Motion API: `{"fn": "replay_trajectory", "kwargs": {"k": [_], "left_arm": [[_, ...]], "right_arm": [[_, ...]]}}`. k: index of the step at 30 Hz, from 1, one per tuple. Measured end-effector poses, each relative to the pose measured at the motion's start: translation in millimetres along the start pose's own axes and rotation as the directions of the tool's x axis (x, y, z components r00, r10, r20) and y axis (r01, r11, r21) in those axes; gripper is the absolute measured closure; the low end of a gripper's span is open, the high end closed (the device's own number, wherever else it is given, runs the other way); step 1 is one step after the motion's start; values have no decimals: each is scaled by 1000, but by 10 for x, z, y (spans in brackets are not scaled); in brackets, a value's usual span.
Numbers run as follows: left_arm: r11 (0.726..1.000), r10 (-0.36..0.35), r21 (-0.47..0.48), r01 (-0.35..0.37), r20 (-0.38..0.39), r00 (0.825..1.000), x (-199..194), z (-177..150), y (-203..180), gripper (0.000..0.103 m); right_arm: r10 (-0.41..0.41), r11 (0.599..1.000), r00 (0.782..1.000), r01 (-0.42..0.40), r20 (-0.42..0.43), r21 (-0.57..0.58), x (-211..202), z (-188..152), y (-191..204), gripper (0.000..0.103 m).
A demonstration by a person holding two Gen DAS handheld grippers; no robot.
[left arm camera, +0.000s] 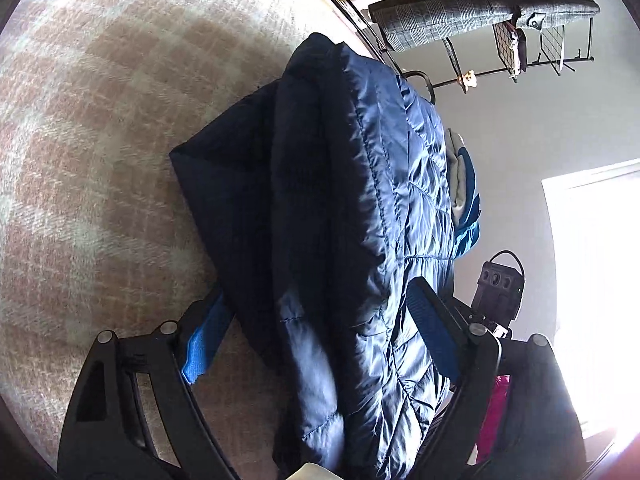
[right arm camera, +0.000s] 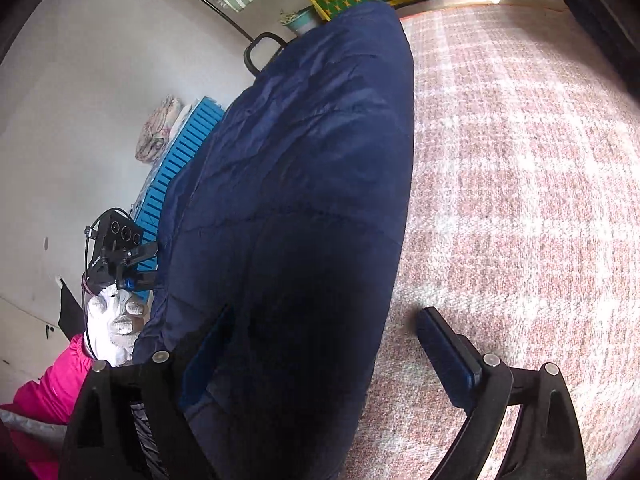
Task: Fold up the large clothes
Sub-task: 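Lift the folded jacket off the bed with both tools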
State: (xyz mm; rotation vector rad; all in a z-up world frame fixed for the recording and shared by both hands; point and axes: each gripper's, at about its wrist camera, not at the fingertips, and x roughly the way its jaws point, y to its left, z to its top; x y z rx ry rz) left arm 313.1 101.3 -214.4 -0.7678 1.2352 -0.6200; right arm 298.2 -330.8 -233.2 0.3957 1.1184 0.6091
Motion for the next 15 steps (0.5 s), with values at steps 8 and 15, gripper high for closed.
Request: {"fn": "replay_trajectory", "kwargs": {"k": [8,15], "left_arm": [[972,182,145,-184,27,983,324,19,-427,26],[933,280,214,-288,69,958,310,-160,-577,61]], "right_arm": [[54,999,999,-54,-6,4,210,53,134,22],[-115,992,991,111,-67,-63,207,26,337,49]]}}
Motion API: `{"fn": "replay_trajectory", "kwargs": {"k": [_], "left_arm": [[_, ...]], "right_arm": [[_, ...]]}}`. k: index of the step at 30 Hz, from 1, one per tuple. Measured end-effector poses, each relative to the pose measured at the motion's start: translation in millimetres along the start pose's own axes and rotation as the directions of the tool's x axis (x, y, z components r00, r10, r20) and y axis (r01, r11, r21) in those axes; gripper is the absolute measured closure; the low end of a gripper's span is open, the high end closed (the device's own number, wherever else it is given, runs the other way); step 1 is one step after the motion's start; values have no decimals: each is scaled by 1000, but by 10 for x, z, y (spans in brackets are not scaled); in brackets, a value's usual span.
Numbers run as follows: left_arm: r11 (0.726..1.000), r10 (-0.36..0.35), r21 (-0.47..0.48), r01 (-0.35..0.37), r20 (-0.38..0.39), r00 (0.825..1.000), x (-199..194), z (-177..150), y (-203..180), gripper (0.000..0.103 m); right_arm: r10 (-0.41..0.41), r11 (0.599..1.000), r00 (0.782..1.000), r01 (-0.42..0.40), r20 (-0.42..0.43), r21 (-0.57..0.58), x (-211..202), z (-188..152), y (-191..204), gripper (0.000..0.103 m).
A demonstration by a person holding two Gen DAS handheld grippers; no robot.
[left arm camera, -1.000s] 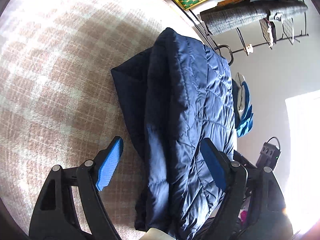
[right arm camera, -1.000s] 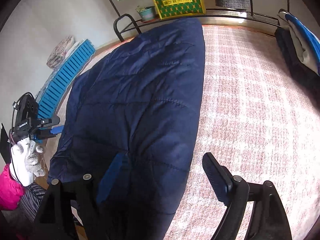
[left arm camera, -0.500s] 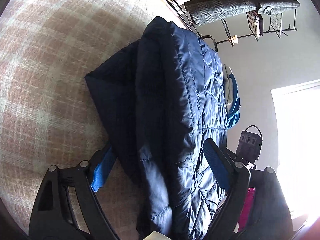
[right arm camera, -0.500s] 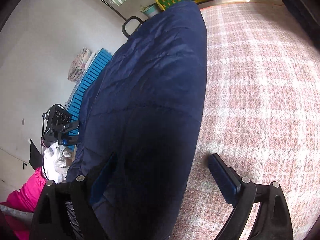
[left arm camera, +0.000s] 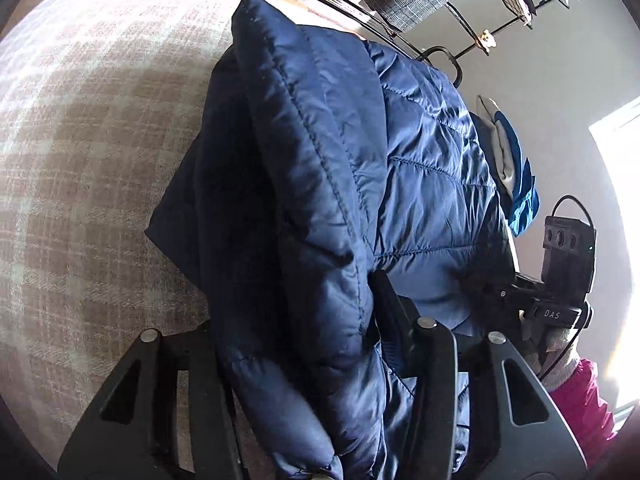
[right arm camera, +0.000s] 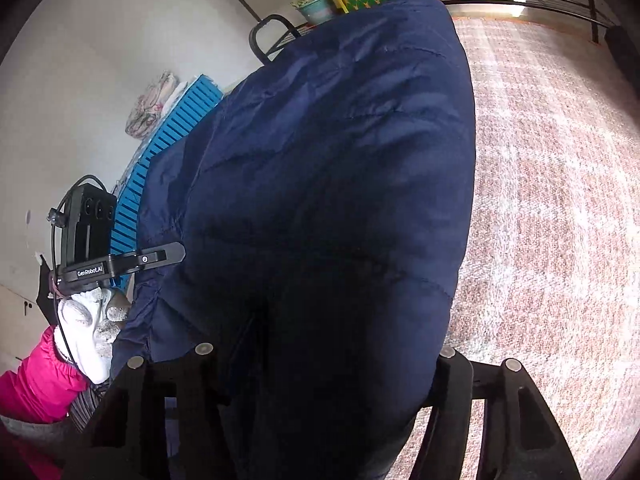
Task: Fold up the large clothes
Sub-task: 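Lift the folded jacket off the bed with both tools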
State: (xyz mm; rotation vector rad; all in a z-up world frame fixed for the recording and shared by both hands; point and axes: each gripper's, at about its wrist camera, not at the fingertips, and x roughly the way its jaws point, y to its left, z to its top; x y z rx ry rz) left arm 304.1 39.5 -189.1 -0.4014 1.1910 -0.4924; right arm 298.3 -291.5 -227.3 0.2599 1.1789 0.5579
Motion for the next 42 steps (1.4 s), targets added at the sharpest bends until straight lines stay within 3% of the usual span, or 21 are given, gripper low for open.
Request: {"fn": "replay_trajectory", "kwargs": {"k": [6,11,20,31,42], "left_arm": [[970,146,186,-158,76,986,-151,-172,-425,78],[951,170,239,-193,113,979,-281,-328,-635,80],[907,148,370,-200,163,975,-420,-586,-1165,82],[903,105,398,-165,166,980,-429,-750,-1496,82],[890,57,438,-125,165,985,-342,-654,-1925,82]], "right_arm": [[-156,984,988,156,7,-80,-116,-30,379,72],[-244,963,969,246,33,-114,-209,-147,654,79],[-348,913,932,361,99,-191,-555,-396,1017,83],[-407,879,901,432,152,-203,-950,-569,970,83],[-452,848,866,492,214,-199,-1305,-588,880,84]]}}
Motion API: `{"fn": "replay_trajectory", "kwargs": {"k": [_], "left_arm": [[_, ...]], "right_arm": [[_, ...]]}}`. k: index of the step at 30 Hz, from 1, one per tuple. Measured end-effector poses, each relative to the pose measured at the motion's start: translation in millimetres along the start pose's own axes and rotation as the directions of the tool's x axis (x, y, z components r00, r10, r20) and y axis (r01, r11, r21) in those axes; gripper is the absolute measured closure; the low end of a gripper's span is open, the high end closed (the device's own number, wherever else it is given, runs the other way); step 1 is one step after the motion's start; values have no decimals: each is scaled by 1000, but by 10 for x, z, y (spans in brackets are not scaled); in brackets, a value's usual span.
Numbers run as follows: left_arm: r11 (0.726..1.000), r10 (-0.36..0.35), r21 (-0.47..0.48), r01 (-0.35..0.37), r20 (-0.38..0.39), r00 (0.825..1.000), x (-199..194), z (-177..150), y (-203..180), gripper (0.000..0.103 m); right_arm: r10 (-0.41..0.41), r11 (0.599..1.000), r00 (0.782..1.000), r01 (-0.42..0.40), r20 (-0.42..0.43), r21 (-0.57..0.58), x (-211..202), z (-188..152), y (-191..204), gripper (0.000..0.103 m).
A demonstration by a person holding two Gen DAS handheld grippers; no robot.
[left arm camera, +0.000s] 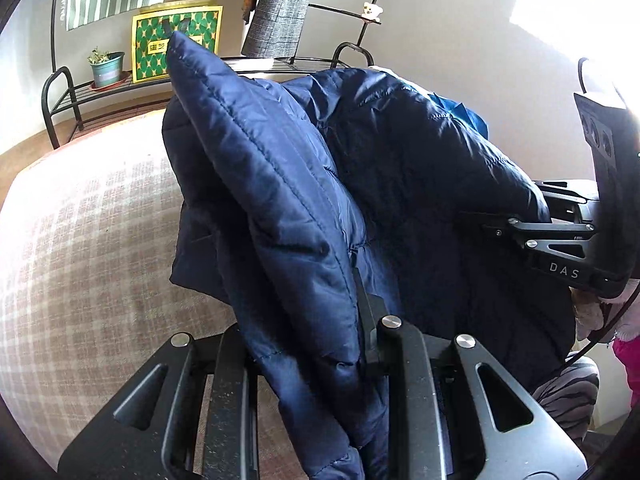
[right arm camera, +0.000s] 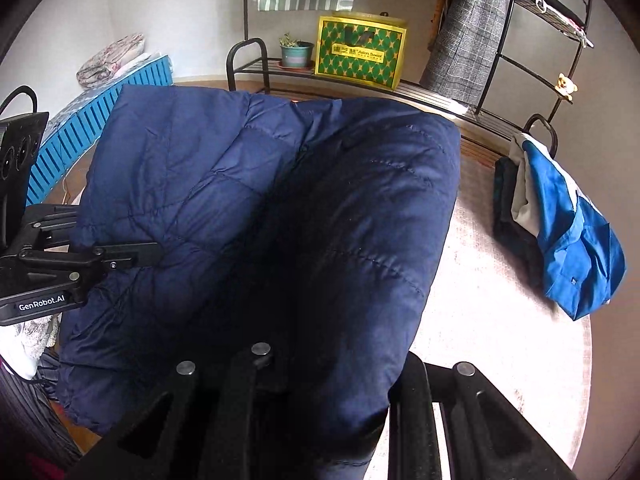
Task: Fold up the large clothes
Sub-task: 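Lift the folded jacket off the bed with both tools, then carry the folded jacket with both tools onto the stack of folded clothes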
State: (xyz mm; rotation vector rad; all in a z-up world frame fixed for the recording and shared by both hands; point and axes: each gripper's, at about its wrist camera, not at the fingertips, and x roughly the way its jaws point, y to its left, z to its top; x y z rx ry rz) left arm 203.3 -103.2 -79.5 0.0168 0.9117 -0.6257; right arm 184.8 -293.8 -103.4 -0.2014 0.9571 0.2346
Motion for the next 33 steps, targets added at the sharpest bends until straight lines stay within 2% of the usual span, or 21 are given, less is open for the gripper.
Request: {"fn": "replay_trajectory", "kwargs": {"k": [7,17,26,29,33], "left_arm": [[997,-36,74,35,14,999,276,444,-435,82],[975,-120,193,108,50,992,984,1357,-1298,82],[953,-187,261,151,116,976,1723,2430,-2045,82],[952,-192,265,151,135,972,1976,2734,-2156,82],[957,-190,247,150,146,971,2356,3054,-2212,83]], "right_arm": [[-48,999,998,47,36,26,-189,4,-554,84],[-166,984,984,160,68,80,-490,72,-1732,84],[-285,955,953,273,103,119,-559,444,-2981,84],[-323,943,940,310,113,119,-494,627,-3344,84],[-341,936,932,324,122,134,-313,818,-3743,84]]}}
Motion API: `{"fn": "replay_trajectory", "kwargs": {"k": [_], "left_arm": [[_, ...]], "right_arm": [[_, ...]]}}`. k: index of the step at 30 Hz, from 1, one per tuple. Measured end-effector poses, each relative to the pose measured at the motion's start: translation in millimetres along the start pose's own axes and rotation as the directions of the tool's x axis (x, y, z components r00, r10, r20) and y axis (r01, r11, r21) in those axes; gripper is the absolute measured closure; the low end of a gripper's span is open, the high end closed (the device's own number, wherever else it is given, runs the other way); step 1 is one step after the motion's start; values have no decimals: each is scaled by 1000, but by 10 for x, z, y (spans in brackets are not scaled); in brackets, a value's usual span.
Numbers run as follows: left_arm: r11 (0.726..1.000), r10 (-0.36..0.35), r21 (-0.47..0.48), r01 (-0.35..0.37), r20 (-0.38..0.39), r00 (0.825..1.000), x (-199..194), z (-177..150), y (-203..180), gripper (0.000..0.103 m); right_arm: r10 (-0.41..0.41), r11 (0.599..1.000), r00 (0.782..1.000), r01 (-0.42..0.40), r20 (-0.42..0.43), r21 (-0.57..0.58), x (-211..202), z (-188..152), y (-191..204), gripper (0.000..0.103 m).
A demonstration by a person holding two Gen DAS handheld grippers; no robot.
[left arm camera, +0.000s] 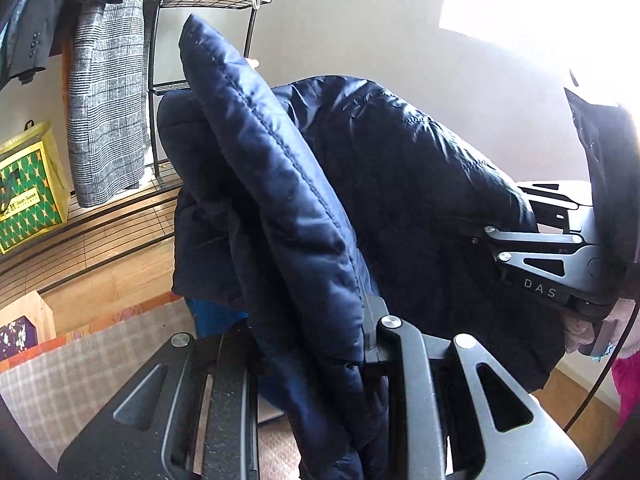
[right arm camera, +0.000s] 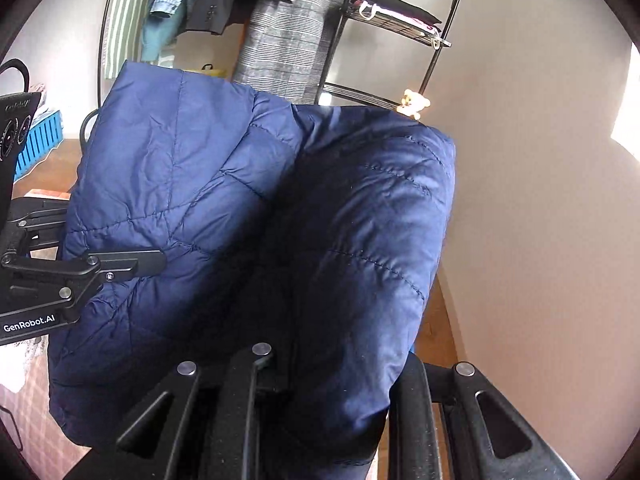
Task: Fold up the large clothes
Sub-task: 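Carry the folded jacket with both tools onto the stack of folded clothes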
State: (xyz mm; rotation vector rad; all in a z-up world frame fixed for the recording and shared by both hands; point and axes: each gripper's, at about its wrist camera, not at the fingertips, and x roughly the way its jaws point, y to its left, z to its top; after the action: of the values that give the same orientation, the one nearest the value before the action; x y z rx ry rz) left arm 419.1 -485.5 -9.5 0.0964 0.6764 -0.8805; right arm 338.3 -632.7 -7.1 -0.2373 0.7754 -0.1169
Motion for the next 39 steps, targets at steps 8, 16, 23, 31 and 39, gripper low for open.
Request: {"fn": "replay_trajectory", "kwargs": {"k": [8,16,23,31,39], "left_arm": [[999,25,-37,-27,-49,998,661,-75,242,83],[989,34,-142,-48,-102,994,973,-289,573,77],[973,63,-212,-88,-120,991,881,-358,624,54],[983,151,-96,-159,-84,985,392,-321,406,47],[984,180,-6,-181,-27,983,-392,-355,40,44]], "right_arm": [[39,999,999,-38,-31,38,804,20,-302,84],[85,978,988,-58,-130,199,1379,-356,-608,59],[10,959,990,30,-139,281,1287,-436,-796,26],[-46,942,993,79,-110,327,934,-424,-900,17],[-42,949,994,72,-103,306,418,-451,-597,16]]}}
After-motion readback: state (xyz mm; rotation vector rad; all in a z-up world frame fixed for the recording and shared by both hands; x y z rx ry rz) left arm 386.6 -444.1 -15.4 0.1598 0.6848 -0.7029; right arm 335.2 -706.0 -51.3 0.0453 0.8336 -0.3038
